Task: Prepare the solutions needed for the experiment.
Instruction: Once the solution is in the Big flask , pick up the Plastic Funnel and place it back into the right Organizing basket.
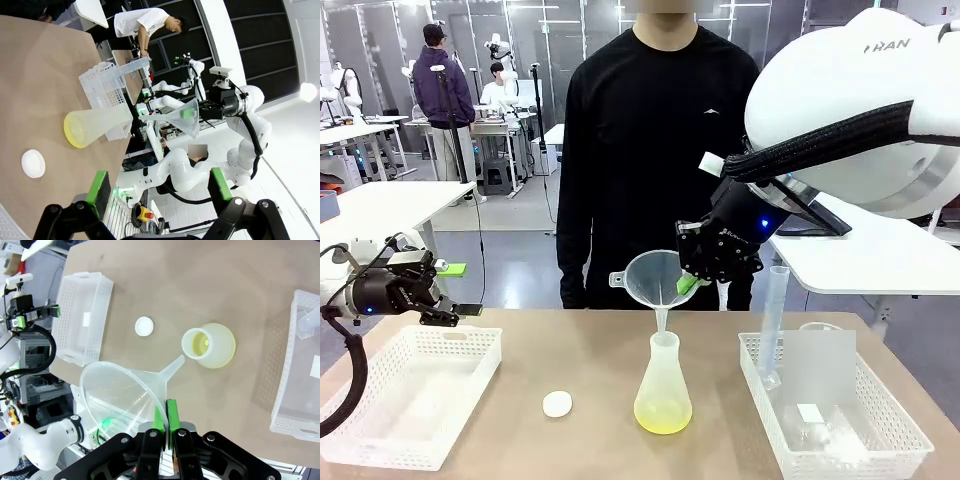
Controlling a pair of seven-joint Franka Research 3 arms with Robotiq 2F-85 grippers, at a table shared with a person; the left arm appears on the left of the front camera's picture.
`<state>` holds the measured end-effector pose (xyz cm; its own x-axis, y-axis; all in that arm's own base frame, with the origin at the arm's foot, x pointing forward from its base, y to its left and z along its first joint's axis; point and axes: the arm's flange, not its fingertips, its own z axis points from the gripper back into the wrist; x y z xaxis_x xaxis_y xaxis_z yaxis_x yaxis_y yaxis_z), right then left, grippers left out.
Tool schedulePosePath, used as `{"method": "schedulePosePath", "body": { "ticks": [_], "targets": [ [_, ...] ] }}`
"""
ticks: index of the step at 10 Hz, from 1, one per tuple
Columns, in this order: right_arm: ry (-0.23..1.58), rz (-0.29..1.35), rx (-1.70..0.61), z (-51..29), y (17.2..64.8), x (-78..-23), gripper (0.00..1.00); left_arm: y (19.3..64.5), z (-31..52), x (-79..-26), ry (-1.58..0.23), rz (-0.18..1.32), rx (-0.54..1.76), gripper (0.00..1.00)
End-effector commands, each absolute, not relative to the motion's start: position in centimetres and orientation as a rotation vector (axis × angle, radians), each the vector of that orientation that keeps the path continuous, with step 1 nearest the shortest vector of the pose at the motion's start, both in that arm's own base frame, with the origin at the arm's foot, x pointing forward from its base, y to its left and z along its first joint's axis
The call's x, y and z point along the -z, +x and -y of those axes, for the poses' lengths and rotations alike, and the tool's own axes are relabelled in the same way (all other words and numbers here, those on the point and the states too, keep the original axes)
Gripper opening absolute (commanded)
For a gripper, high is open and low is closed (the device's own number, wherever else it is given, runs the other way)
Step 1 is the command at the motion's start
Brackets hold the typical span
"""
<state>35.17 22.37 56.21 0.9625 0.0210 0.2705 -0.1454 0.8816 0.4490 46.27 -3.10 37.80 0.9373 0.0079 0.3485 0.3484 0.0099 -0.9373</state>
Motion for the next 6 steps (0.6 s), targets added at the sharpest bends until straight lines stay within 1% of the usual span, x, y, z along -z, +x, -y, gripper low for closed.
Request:
{"method": "schedulePosePath", "body": {
  "ticks": [1,3,5,6],
  "targets": [
    [0.453,0.271,-0.062,-21.7,35.1,-56.2,0.00,46.1,3.1,-38.0,-1.549,0.292,0.269,1.00],
    [0.417,0.276,-0.040,-18.4,35.2,-57.0,0.00,46.1,3.1,-38.0,-1.549,0.292,0.269,1.00],
    [0.411,0.219,-0.007,-13.4,35.1,-57.9,0.00,46.1,3.1,-38.0,-1.549,0.292,0.269,1.00],
    [0.388,0.231,0.037,-10.9,35.1,-57.9,0.00,46.1,3.1,-38.0,-1.549,0.292,0.269,1.00]
  ]
}}
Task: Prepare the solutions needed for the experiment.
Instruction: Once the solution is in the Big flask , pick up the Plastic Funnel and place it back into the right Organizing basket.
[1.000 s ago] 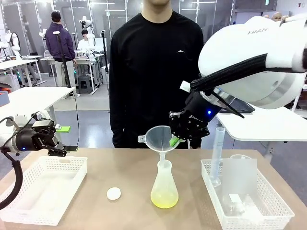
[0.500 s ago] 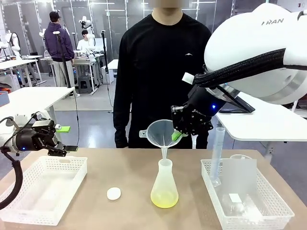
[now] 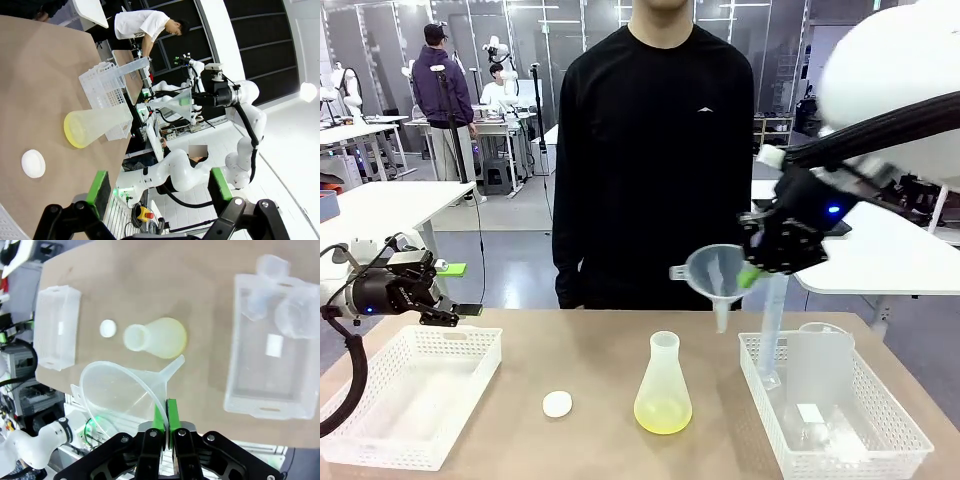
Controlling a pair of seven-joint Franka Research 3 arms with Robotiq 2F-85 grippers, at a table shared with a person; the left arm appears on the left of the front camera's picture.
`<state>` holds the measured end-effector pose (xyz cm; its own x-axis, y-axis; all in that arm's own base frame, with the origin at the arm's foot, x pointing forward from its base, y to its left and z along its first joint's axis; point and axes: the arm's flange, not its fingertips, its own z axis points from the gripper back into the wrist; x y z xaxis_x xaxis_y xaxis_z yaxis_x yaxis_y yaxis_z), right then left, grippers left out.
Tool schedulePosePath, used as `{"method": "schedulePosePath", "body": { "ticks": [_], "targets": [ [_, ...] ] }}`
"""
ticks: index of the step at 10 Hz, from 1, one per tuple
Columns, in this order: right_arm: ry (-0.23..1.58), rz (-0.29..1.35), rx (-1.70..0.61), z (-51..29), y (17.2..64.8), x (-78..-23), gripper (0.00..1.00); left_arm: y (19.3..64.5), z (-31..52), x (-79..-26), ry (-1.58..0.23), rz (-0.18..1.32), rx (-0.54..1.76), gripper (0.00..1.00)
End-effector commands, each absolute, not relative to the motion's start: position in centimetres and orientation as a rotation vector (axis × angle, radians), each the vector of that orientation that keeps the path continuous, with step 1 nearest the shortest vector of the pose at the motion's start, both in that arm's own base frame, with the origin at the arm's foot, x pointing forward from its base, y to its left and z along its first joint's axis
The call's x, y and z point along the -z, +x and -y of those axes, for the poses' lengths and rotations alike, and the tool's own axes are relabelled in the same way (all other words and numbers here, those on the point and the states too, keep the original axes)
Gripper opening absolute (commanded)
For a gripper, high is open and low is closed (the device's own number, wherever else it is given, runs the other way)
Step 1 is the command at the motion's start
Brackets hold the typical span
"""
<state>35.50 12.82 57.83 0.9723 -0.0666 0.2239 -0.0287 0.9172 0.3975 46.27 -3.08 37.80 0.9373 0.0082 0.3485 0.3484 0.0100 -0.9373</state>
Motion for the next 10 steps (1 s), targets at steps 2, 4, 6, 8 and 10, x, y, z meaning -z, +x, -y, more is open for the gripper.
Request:
{"method": "schedulePosePath", "body": {
  "ticks": [2,4,6,8,10],
  "targets": [
    [0.394,0.216,0.159,-5.8,35.2,-57.5,0.00,46.1,3.1,-38.0,-1.549,0.292,0.269,1.00],
    [0.413,0.199,0.213,-2.5,35.0,-56.8,0.00,46.1,3.1,-38.0,-1.549,0.292,0.269,1.00],
    [0.409,0.169,0.267,-0.6,35.2,-55.4,0.00,46.1,3.1,-38.0,-1.549,0.292,0.269,1.00],
    [0.387,0.116,0.293,0.2,35.2,-52.9,0.00,46.1,3.1,-38.0,-1.549,0.292,0.269,1.00],
    [0.384,0.106,0.334,0.5,35.6,-49.9,0.00,46.1,3.1,-38.0,-1.549,0.292,0.269,1.00]
  ]
}}
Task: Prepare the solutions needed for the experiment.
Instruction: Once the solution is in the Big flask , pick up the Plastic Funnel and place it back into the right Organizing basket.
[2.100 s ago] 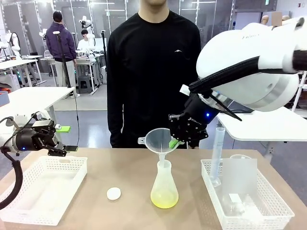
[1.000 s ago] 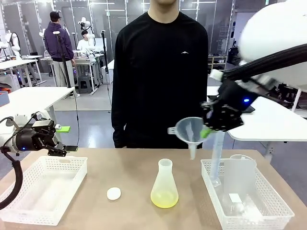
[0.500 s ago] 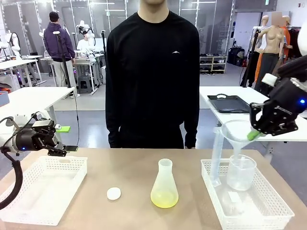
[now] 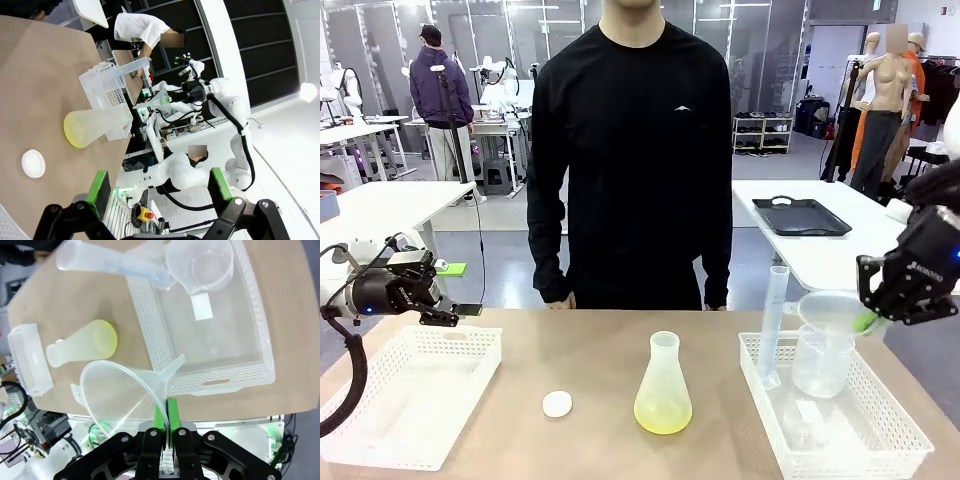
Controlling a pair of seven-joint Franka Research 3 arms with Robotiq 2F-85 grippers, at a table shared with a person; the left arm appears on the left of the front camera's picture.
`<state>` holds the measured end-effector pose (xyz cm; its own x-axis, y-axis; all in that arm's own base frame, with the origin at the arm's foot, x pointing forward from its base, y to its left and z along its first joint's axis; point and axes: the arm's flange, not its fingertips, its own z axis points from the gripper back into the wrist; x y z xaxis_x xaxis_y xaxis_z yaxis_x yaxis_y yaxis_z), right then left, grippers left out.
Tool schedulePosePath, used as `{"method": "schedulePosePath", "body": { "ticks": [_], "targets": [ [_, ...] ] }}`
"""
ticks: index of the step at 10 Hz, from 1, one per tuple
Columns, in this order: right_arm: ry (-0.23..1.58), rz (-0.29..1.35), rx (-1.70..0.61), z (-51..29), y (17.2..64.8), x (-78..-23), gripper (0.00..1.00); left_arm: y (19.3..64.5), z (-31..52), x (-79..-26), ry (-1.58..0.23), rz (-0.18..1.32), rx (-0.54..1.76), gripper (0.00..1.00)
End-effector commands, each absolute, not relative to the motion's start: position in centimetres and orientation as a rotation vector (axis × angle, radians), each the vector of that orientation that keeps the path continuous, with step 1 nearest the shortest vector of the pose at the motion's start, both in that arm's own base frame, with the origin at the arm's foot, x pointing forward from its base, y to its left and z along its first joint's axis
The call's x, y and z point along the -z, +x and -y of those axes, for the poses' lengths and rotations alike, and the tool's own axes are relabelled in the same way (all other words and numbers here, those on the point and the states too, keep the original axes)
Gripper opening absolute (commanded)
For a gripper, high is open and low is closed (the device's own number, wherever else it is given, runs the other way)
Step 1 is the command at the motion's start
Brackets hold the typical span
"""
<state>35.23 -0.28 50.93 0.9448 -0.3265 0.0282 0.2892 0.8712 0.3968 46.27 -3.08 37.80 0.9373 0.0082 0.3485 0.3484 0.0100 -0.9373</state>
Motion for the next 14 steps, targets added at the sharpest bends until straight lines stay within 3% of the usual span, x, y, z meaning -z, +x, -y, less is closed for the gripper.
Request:
{"method": "schedulePosePath", "body": {
  "ticks": [1,7,8,9,10,11,12,13,14],
  "targets": [
    [0.373,0.092,0.353,0.6,35.5,-48.0,0.00,46.1,3.1,-38.0,-1.549,0.292,0.269,1.00],
    [0.301,0.031,0.497,0.7,37.2,-40.0,0.00,46.1,3.1,-38.0,-1.549,0.292,0.269,1.00],
    [0.306,0.028,0.507,0.9,37.5,-39.4,0.23,46.1,3.1,-38.0,-1.549,0.292,0.269,1.00],
    [0.308,0.020,0.506,0.9,37.7,-39.2,0.23,46.1,3.1,-38.0,-1.549,0.292,0.269,1.00],
    [0.307,0.024,0.508,0.7,37.8,-39.1,0.43,46.1,3.1,-38.0,-1.549,0.292,0.269,1.00],
    [0.307,0.025,0.506,0.6,37.8,-39.0,0.26,46.1,3.1,-38.0,-1.549,0.292,0.269,1.00],
    [0.300,0.023,0.500,0.4,37.7,-39.0,0.63,46.1,3.1,-38.0,-1.549,0.292,0.269,1.00],
    [0.294,0.026,0.498,0.3,37.7,-39.1,0.46,46.1,3.1,-38.0,-1.549,0.292,0.269,1.00],
    [0.280,0.041,0.490,0.0,37.7,-39.5,0.83,46.1,3.1,-38.0,-1.549,0.292,0.269,1.00]
  ]
}}
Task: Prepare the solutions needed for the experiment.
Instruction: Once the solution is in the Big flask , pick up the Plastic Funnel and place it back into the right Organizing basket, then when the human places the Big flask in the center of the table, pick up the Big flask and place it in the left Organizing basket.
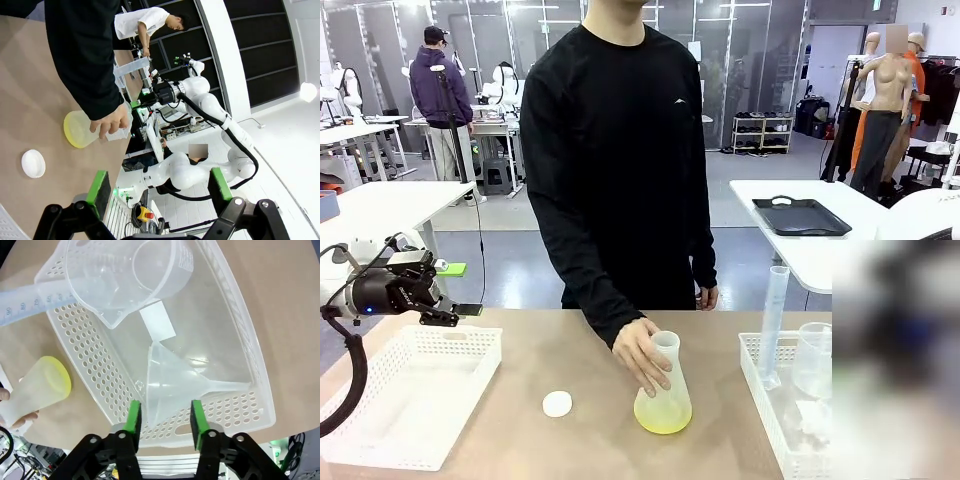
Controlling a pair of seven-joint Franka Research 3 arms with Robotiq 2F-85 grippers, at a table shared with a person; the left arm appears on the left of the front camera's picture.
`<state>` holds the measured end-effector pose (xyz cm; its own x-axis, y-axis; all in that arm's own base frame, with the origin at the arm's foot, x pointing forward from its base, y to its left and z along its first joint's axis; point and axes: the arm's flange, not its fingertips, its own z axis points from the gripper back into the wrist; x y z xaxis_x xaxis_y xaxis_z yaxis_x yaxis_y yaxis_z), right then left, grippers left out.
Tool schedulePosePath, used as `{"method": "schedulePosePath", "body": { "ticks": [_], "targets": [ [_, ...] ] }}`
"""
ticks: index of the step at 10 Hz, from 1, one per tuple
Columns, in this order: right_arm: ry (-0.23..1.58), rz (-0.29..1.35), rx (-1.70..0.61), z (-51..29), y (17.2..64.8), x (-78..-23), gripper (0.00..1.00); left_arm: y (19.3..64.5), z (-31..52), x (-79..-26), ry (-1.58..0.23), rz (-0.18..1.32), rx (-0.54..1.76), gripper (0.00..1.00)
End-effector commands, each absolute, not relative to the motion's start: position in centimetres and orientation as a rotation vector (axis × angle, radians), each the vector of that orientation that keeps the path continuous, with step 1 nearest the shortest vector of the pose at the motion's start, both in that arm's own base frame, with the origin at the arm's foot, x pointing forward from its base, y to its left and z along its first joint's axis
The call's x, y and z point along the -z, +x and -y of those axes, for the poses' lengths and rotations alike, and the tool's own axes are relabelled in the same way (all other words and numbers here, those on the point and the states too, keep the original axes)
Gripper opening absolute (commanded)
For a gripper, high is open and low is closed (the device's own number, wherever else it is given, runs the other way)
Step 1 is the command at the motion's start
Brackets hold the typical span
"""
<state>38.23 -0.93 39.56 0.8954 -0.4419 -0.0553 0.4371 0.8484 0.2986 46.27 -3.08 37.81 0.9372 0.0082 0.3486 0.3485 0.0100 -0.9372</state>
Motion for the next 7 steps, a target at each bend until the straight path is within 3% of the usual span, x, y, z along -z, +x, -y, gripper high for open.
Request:
{"method": "schedulePosePath", "body": {
  "ticks": [1,2,7],
  "targets": [
    [0.270,0.056,0.473,-0.9,37.9,-39.9,0.66,46.1,3.1,-38.0,-1.549,0.292,0.269,1.00],
    [0.311,0.016,0.463,0.9,38.2,-39.6,1.00,46.1,3.1,-38.0,-1.549,0.292,0.269,1.00],
    [0.311,0.016,0.463,0.9,38.2,-39.6,1.00,46.1,3.1,-38.0,-1.549,0.292,0.269,1.00]
  ]
}}
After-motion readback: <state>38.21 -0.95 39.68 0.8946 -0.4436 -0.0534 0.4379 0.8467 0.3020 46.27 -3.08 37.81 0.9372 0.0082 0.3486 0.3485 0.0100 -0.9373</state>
